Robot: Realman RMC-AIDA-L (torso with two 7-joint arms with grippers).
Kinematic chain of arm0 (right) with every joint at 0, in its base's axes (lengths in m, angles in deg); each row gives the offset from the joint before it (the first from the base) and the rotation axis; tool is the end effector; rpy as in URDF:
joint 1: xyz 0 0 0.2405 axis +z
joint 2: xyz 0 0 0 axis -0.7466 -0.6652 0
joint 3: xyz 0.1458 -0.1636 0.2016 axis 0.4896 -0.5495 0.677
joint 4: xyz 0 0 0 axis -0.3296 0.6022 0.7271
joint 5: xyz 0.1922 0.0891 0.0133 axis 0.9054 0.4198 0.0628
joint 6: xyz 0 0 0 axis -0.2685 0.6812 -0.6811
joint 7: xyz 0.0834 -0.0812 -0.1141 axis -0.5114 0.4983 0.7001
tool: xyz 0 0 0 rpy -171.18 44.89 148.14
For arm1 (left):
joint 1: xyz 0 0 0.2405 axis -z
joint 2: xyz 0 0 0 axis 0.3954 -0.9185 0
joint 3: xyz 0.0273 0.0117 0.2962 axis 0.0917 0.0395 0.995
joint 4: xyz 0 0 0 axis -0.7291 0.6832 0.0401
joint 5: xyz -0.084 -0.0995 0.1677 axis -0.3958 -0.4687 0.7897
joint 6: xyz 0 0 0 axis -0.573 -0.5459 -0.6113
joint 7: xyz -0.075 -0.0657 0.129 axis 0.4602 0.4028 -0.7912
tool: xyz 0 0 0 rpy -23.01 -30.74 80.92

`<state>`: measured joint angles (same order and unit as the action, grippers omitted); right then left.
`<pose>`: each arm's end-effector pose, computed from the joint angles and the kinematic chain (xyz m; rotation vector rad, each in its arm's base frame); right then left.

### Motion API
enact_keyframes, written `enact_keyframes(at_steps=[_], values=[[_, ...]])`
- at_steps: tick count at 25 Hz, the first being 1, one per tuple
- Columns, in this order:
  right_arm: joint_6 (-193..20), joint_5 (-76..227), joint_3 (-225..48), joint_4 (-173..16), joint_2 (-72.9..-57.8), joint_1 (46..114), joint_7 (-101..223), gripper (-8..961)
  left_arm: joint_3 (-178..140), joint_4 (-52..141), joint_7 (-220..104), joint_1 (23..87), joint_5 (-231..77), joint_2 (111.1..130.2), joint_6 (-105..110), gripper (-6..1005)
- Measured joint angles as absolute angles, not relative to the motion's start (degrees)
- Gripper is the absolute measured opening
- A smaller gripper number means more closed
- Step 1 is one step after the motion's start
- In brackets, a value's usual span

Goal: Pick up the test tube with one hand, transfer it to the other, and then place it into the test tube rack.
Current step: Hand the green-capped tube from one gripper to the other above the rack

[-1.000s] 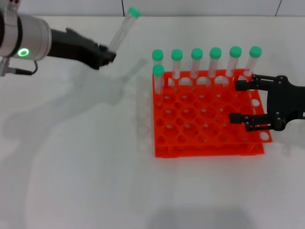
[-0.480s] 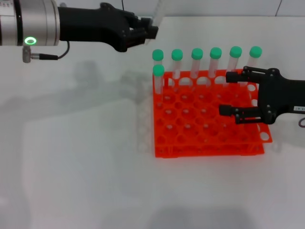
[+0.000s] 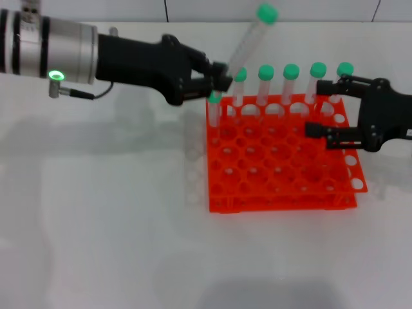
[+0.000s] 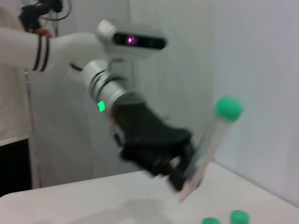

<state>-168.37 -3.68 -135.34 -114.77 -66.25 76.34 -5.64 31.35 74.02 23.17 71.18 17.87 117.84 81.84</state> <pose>0.2638 0.3646 0.0003 -2.6989 0.2225 0.8376 -0.1848 0.4274 -0.0312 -2.9762 -0.2629 -0.6137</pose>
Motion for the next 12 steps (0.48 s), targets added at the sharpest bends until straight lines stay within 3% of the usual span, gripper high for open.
enact_keyframes(at_steps=[7, 12], values=[[-169.6, -3.6, -131.0, -114.9, -65.09, 76.4, -10.2, 839, 31.7, 74.4, 23.0, 71.9, 21.5, 119.91, 81.6, 188], [-171.1, -3.4, -127.4, -114.7, -63.98, 77.2, -16.1, 839, 31.7, 74.6, 23.4, 72.2, 21.6, 120.30, 81.4, 188]])
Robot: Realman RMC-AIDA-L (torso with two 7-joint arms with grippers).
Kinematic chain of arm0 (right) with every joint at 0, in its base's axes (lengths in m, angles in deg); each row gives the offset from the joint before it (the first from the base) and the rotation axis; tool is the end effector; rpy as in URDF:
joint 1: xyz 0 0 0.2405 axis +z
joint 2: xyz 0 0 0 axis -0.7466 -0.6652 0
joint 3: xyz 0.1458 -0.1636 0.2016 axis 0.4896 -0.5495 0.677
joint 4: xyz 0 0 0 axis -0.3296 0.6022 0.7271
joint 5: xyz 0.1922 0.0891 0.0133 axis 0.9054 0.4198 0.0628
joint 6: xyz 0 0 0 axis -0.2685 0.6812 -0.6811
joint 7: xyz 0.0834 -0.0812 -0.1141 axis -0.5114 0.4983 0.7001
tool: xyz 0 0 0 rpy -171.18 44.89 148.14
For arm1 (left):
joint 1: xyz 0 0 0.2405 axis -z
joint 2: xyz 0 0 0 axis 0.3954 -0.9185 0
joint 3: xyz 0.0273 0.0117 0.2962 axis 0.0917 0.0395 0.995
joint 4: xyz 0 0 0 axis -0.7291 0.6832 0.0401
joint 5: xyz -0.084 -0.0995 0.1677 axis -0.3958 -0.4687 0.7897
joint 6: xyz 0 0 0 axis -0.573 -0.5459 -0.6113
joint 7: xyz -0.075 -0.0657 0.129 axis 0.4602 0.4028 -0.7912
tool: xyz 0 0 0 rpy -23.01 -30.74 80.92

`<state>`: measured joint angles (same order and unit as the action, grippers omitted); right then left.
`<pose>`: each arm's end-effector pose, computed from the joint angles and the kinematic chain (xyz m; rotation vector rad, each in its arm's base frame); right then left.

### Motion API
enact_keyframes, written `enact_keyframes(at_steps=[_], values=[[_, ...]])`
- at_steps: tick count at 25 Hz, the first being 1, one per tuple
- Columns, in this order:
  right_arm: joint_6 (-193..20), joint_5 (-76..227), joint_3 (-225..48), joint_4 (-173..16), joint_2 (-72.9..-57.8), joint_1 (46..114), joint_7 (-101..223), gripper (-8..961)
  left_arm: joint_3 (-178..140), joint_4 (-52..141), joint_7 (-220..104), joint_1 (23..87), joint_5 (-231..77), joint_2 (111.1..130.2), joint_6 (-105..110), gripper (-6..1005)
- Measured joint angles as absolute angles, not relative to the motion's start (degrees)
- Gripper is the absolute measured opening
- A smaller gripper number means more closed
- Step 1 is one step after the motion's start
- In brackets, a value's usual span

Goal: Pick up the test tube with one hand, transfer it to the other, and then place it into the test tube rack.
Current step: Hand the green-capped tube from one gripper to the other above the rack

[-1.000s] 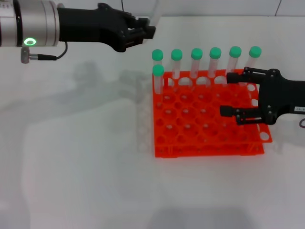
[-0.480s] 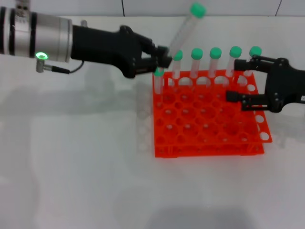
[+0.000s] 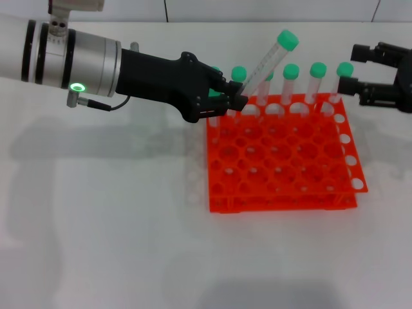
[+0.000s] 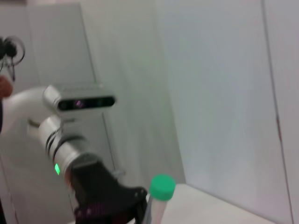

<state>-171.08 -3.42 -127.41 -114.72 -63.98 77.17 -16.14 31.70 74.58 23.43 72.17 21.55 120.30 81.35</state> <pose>0.2680 0.3768 0.0420 -2.5978 0.4380 0.9491 -0.1778 0.4203 -0.0534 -3.0322 -0.2403 -0.5565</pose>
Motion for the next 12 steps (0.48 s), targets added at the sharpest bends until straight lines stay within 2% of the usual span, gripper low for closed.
enact_keyframes(at_steps=[3, 6, 8, 9, 10, 12], values=[[-171.4, -1.8, -126.6, -113.6, -63.87, 77.7, -19.5, 839, 31.5, 74.6, 23.4, 72.8, 21.3, 120.39, 81.3, 189], [-172.2, 0.8, -126.6, -110.8, -64.68, 78.5, -19.5, 839, 31.4, 74.7, 23.4, 73.0, 21.2, 120.49, 81.2, 189], [-172.9, 2.4, -126.6, -108.9, -65.84, 79.0, -17.8, 839, 31.3, 74.7, 23.6, 73.1, 21.2, 120.51, 80.6, 189], [-172.9, 2.4, -126.6, -108.9, -65.84, 79.0, -17.8, 839, 31.3, 74.7, 23.7, 73.1, 21.2, 120.52, 80.3, 189], [-172.7, 4.1, -126.7, -106.8, -67.63, 79.3, -14.6, 839, 31.3, 74.7, 23.8, 73.1, 21.2, 120.54, 80.0, 189], [-172.1, 5.7, -127.1, -104.8, -68.15, 79.7, -12.0, 839, 31.3, 74.7, 24.0, 73.1, 21.2, 120.71, 79.0, 189]])
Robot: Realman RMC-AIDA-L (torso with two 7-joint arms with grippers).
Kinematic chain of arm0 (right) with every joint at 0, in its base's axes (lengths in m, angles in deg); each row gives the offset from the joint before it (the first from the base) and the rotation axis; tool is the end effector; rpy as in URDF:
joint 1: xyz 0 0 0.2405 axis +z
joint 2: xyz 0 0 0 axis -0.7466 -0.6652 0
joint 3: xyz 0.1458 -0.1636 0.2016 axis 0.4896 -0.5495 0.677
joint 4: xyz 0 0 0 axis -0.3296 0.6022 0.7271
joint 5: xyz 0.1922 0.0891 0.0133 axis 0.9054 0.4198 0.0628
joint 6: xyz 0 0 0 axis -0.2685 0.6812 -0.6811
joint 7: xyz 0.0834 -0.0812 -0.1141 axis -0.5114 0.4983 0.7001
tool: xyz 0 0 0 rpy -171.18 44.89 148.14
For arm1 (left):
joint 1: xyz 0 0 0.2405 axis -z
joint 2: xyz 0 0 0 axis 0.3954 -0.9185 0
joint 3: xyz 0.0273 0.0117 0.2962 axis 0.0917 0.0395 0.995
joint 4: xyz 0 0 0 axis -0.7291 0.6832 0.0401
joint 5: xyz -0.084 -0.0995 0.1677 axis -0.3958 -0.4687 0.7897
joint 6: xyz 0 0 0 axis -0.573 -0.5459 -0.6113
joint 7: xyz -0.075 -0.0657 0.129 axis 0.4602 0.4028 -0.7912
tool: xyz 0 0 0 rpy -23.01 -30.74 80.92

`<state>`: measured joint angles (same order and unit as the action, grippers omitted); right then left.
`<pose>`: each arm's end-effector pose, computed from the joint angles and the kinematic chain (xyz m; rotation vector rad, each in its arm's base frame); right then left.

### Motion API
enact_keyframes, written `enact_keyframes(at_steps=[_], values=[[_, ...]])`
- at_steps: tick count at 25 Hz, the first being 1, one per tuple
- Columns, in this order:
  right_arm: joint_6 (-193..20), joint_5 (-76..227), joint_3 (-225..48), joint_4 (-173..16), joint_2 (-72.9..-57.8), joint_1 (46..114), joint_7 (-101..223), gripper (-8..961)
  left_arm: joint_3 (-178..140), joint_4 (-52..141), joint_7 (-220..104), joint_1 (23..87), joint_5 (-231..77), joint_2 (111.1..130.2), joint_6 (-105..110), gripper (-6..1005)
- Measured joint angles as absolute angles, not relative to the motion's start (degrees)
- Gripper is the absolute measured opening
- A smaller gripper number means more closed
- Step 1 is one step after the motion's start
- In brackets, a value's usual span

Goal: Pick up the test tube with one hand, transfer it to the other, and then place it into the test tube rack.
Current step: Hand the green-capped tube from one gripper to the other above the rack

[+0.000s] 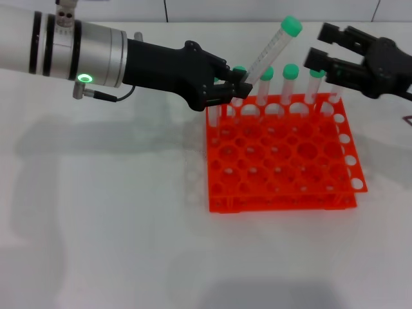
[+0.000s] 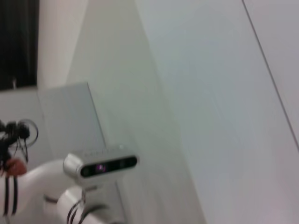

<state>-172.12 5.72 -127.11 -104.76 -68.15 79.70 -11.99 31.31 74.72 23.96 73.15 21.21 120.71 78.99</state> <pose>0.2423 0.3749 0.0067 -2.4887 0.5129 1.2785 -0.1697 0.4293 -0.0550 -2.9951 -0.2401 -0.5609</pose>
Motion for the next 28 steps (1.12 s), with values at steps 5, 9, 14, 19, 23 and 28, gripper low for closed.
enact_keyframes(at_steps=[5, 9, 14, 19, 23, 28], values=[[-170.4, 12.0, -127.8, -92.3, -68.31, 83.6, -1.6, 839, 31.6, 74.7, 24.0, 73.1, 21.2, 120.99, 77.7, 189], [-169.1, 15.6, -128.1, -89.1, -68.78, 84.3, 2.8, 839, 31.6, 74.7, 24.0, 73.1, 21.3, 121.31, 77.8, 190], [-169.3, 18.6, -128.3, -84.8, -68.80, 85.3, 6.6, 839, 31.7, 74.8, 23.9, 73.1, 21.5, 121.52, 77.7, 190], [-169.9, 18.7, -128.6, -84.3, -68.80, 85.4, 6.9, 839, 31.6, 74.8, 23.8, 73.1, 21.5, 121.51, 77.6, 190], [-170.9, 18.4, -128.7, -83.7, -68.79, 85.5, 6.6, 839, 31.6, 74.8, 23.8, 73.1, 21.5, 121.50, 77.5, 190], [-171.2, 18.4, -129.9, -83.5, -68.79, 85.8, 6.4, 838, 31.6, 74.8, 23.8, 73.3, 21.6, 121.57, 77.1, 190]])
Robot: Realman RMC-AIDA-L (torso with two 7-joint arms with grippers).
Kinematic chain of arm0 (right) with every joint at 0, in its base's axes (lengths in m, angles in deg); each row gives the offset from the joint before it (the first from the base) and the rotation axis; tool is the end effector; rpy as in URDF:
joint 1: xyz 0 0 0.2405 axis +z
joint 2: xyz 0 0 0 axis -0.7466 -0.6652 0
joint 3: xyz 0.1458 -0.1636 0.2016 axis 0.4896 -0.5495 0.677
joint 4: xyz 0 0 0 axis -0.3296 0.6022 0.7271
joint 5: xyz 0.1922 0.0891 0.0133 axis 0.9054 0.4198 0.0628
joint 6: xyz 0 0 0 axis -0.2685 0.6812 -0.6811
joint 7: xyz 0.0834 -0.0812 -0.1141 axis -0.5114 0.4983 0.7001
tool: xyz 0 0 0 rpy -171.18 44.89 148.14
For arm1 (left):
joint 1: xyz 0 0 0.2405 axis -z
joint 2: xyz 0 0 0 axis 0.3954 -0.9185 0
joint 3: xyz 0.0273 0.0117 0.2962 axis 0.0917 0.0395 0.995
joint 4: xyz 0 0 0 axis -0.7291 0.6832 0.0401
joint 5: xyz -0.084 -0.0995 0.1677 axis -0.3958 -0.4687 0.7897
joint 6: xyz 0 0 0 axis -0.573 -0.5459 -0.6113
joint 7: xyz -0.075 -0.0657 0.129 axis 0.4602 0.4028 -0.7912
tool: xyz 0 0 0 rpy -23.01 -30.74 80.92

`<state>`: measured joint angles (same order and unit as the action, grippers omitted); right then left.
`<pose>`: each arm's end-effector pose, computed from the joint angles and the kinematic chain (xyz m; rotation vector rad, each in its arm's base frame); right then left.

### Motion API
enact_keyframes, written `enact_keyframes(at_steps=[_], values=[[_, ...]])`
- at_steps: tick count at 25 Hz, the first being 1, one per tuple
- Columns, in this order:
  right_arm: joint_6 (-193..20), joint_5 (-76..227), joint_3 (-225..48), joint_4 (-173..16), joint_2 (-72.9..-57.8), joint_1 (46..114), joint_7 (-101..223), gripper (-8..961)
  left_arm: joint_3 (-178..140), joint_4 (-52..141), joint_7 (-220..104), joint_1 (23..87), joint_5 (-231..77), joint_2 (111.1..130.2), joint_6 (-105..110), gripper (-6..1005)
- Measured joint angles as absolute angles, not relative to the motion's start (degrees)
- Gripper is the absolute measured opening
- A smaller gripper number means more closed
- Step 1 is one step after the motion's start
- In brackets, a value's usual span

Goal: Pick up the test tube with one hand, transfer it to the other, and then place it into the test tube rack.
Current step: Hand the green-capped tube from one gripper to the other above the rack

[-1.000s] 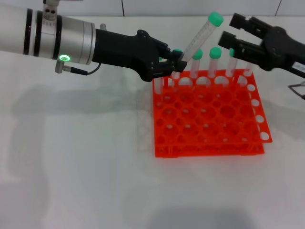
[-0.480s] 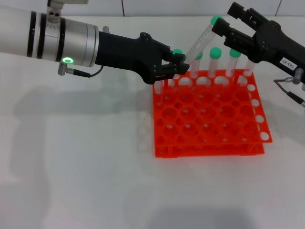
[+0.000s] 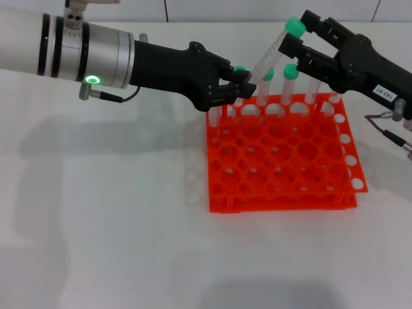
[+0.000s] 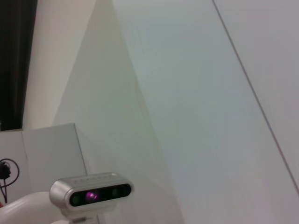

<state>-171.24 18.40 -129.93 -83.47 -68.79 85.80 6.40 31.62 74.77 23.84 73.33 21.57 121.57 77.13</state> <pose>0.2287 0.3798 -0.0327 -2.3147 0.4886 1.4331 -0.1679 0.4307 -0.0624 -2.9825 -0.2393 -0.5462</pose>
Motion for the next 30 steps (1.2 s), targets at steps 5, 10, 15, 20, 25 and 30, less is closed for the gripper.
enact_keyframes(at_steps=[5, 10, 15, 20, 25, 30], values=[[-171.3, 18.4, -130.3, -83.4, -68.79, 86.1, 6.3, 838, 31.7, 74.8, 23.9, 73.5, 21.6, 121.68, 77.0, 191], [-171.3, 18.6, -130.3, -83.3, -68.79, 86.1, 6.3, 838, 31.8, 74.8, 24.0, 73.5, 21.6, 121.81, 77.0, 191], [-171.3, 18.5, -130.3, -83.3, -68.79, 86.2, 6.3, 838, 32.1, 74.8, 24.0, 73.4, 21.6, 121.98, 77.0, 191], [-171.4, 18.6, -130.9, -83.3, -68.79, 86.3, 6.3, 838, 32.4, 74.8, 24.0, 73.3, 21.6, 122.11, 77.0, 192], [-172.0, 18.3, -131.0, -83.3, -68.79, 86.4, 6.4, 826, 32.4, 74.8, 24.0, 73.3, 21.6, 122.24, 77.0, 192], [-172.3, 18.3, -131.4, -83.4, -68.79, 86.4, 6.4, 734, 32.4, 74.8, 24.0, 73.4, 21.6, 122.33, 77.0, 192]])
